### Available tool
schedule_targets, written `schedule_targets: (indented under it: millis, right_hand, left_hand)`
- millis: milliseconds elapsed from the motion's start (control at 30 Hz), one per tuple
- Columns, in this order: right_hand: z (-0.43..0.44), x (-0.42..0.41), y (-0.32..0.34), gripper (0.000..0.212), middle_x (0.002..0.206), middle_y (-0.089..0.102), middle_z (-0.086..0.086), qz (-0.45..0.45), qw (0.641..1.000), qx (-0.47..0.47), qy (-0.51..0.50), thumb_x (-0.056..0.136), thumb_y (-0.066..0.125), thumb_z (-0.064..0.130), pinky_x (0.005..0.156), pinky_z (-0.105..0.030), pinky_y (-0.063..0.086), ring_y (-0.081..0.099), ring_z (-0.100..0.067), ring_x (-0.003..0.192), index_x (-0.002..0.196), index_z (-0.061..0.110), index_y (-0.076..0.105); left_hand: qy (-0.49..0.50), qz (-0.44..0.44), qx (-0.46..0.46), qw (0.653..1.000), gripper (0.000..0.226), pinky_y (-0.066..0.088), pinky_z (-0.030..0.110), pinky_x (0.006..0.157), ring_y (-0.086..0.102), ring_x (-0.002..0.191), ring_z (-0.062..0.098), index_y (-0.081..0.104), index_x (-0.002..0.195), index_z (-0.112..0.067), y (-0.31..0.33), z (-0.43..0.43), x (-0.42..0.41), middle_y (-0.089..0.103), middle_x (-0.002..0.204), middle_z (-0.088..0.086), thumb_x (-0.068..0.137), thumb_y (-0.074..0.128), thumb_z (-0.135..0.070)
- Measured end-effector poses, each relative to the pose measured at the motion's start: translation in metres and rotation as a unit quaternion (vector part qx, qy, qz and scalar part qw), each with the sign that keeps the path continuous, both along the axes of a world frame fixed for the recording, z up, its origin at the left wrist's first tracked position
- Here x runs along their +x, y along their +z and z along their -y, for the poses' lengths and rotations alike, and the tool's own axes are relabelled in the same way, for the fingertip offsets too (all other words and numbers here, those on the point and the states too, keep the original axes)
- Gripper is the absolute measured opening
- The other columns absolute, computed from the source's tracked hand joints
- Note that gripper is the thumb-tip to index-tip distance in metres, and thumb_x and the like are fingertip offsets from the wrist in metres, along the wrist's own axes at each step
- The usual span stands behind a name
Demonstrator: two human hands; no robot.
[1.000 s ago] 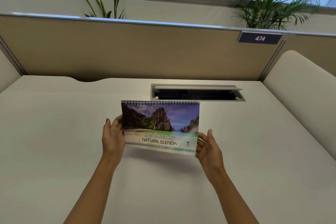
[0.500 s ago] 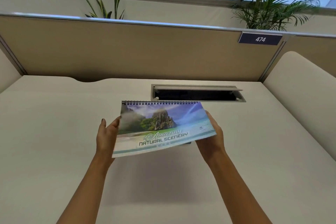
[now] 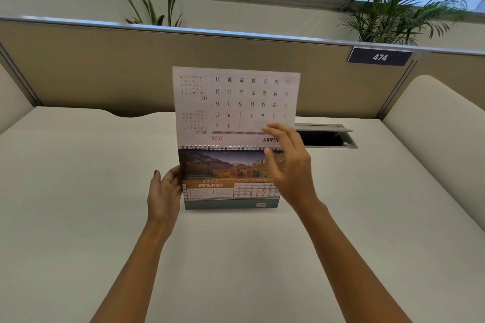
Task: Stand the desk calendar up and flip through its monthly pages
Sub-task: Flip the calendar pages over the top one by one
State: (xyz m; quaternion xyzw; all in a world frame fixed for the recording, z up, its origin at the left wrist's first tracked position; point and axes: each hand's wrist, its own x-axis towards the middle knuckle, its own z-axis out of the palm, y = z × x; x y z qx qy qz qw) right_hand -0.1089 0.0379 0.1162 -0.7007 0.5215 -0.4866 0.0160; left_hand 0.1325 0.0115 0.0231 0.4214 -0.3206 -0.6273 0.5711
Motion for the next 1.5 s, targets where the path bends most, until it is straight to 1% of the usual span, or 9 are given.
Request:
schedule_targets:
  millis: [167, 467, 533, 700, 833, 933, 1200, 1367, 1500]
  right_hand:
    - [0.013, 0.001, -0.008, 0.024, 0.116, 0.063, -0.014, -0.099, 0.994, 0.031, -0.042, 0.089, 0.062, 0.012, 0.106, -0.045, 0.043, 0.053, -0.029, 0.116, 0.113, 0.005, 0.063]
    - [0.019, 0.006, -0.023, 0.021, 0.1, 0.067, -0.013, -0.109, 0.991, 0.016, -0.081, 0.093, 0.054, 0.012, 0.11, -0.041, 0.035, 0.056, -0.03, 0.107, 0.106, 0.005, 0.069]
    - [0.017, 0.008, -0.028, 0.021, 0.105, 0.064, -0.013, -0.073, 0.993, -0.004, -0.09, 0.093, 0.056, 0.013, 0.107, -0.04, 0.04, 0.053, -0.028, 0.11, 0.108, 0.006, 0.068]
    - [0.006, 0.011, -0.043, 0.025, 0.12, 0.052, -0.011, 0.112, 0.974, -0.057, -0.187, 0.092, 0.058, 0.012, 0.097, -0.009, 0.035, 0.041, -0.011, 0.114, 0.117, 0.013, 0.056]
    - [-0.005, 0.009, -0.06, 0.036, 0.125, 0.047, -0.013, 0.246, 0.94, 0.006, -0.237, 0.089, 0.061, 0.009, 0.091, -0.026, 0.05, 0.051, -0.018, 0.109, 0.122, 0.01, 0.047]
    - [-0.016, 0.011, -0.076, 0.042, 0.13, 0.044, -0.011, 0.329, 0.909, 0.086, -0.242, 0.09, 0.06, 0.008, 0.081, -0.024, 0.052, 0.056, -0.018, 0.104, 0.128, 0.014, 0.043]
    - [-0.024, 0.017, -0.103, 0.029, 0.122, 0.053, -0.006, 0.32, 0.906, 0.156, -0.228, 0.091, 0.059, 0.008, 0.087, -0.031, 0.055, 0.057, -0.018, 0.105, 0.117, 0.015, 0.049]
    - [-0.027, 0.016, -0.109, 0.032, 0.113, 0.059, -0.003, 0.295, 0.916, 0.141, -0.233, 0.086, 0.066, 0.008, 0.077, -0.008, 0.043, 0.057, -0.015, 0.102, 0.114, 0.016, 0.052]
    - [-0.03, 0.013, -0.107, 0.033, 0.105, 0.06, 0.001, 0.295, 0.915, 0.132, -0.242, 0.082, 0.071, 0.009, 0.077, -0.013, 0.045, 0.058, -0.015, 0.095, 0.109, 0.014, 0.055]
  left_hand:
    - [0.013, 0.005, -0.008, 1.0, 0.055, 0.045, 0.032, 0.09, 0.059, 0.109, 0.018, 0.058, 0.117, -0.018, -0.001, 0.0, -0.002, 0.065, 0.118, 0.004, 0.1, 0.014, -0.047]
    - [0.016, 0.003, -0.002, 1.0, 0.056, 0.045, 0.032, 0.091, 0.06, 0.111, 0.019, 0.058, 0.118, -0.019, -0.002, -0.001, -0.003, 0.066, 0.119, 0.003, 0.1, 0.014, -0.049]
    - [0.016, 0.002, -0.002, 1.0, 0.056, 0.045, 0.031, 0.091, 0.059, 0.112, 0.018, 0.057, 0.119, -0.019, -0.002, -0.001, -0.003, 0.065, 0.12, 0.003, 0.1, 0.014, -0.049]
    - [0.018, 0.005, -0.006, 1.0, 0.057, 0.045, 0.03, 0.09, 0.059, 0.111, 0.018, 0.054, 0.125, -0.015, -0.002, -0.001, -0.003, 0.064, 0.121, 0.005, 0.1, 0.013, -0.047]
    - [0.018, 0.008, -0.005, 1.0, 0.055, 0.046, 0.028, 0.089, 0.06, 0.11, 0.016, 0.055, 0.123, -0.017, -0.002, -0.002, -0.004, 0.065, 0.119, 0.002, 0.1, 0.013, -0.047]
    - [0.018, 0.006, -0.004, 1.0, 0.055, 0.046, 0.028, 0.089, 0.06, 0.109, 0.015, 0.056, 0.12, -0.018, -0.002, -0.002, -0.004, 0.066, 0.116, 0.001, 0.1, 0.013, -0.047]
    - [0.022, 0.002, -0.003, 1.0, 0.056, 0.046, 0.028, 0.088, 0.061, 0.107, 0.014, 0.055, 0.122, -0.016, -0.002, -0.002, -0.005, 0.066, 0.116, 0.001, 0.101, 0.013, -0.046]
    - [0.021, 0.007, 0.0, 1.0, 0.054, 0.046, 0.027, 0.086, 0.062, 0.106, 0.013, 0.058, 0.117, -0.021, -0.001, -0.003, -0.005, 0.067, 0.114, -0.002, 0.101, 0.013, -0.047]
    - [0.02, 0.009, 0.002, 1.0, 0.054, 0.046, 0.027, 0.087, 0.061, 0.108, 0.013, 0.056, 0.118, -0.021, -0.001, -0.003, -0.005, 0.066, 0.117, -0.002, 0.1, 0.013, -0.047]
